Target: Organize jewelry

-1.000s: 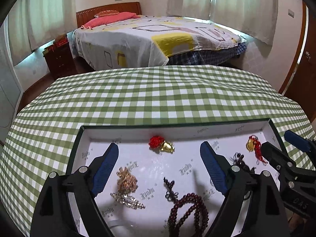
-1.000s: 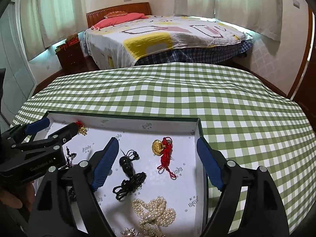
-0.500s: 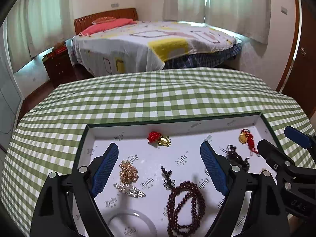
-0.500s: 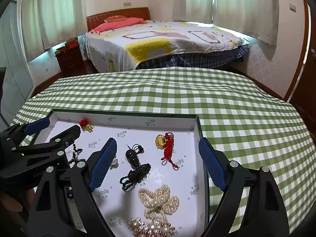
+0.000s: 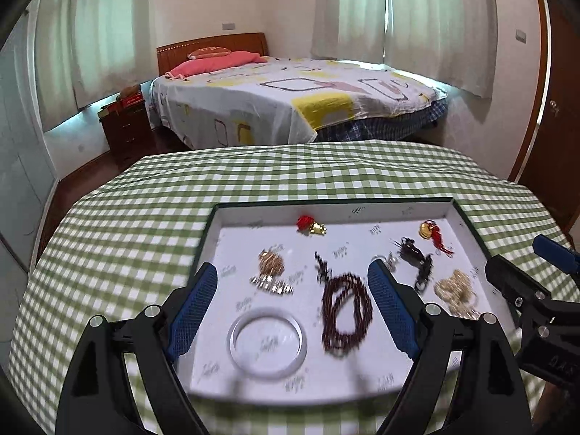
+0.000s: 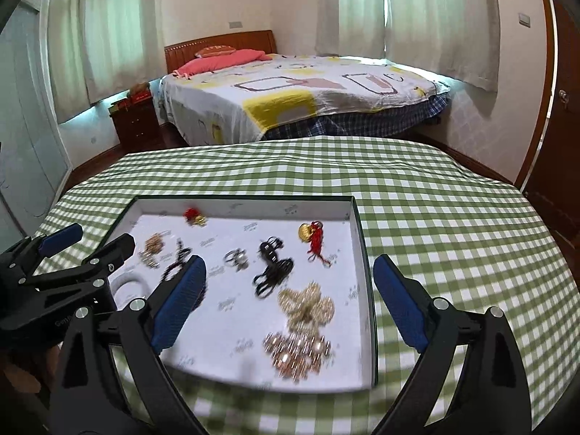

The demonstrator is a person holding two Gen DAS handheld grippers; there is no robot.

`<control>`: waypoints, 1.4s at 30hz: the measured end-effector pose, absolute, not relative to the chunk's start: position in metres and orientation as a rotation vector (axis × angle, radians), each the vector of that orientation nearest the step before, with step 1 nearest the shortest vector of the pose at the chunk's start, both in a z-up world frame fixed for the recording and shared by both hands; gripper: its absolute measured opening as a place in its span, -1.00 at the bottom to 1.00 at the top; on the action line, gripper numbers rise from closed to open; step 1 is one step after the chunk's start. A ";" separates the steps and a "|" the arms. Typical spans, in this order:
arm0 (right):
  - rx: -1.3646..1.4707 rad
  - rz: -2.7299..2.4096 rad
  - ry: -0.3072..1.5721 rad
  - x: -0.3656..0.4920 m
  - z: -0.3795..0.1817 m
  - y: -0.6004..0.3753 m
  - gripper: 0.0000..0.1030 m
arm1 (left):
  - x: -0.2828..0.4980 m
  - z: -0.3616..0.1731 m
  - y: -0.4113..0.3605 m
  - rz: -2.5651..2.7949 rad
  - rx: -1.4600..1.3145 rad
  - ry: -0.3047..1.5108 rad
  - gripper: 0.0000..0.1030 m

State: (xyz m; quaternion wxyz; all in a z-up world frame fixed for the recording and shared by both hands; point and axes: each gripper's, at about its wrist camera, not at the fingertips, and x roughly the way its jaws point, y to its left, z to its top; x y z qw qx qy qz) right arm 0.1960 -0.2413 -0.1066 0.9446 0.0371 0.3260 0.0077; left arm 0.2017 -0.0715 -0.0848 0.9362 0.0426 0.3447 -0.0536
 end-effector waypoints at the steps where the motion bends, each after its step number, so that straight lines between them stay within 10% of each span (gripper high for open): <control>1: 0.074 0.018 0.658 0.189 -0.104 -0.240 0.79 | 0.195 -0.080 -0.068 -0.108 0.082 0.698 0.60; 42: 0.039 0.081 0.341 -0.025 0.036 -0.211 0.91 | -0.021 0.060 0.003 -0.009 -0.013 0.389 0.65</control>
